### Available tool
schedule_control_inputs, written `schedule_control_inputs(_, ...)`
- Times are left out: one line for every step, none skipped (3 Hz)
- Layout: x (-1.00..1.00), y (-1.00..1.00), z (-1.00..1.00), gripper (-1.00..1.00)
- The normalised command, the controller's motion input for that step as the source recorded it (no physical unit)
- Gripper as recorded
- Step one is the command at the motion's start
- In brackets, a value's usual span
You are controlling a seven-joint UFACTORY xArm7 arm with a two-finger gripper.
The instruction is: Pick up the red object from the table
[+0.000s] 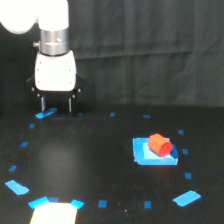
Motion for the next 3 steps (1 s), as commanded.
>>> schedule_control_inputs(1.00,-0.20,-1.00,1.00)
schedule_control_inputs(1.00,0.22,-1.00,0.86)
schedule_control_inputs(1.00,-0.01,-1.00,0.71)
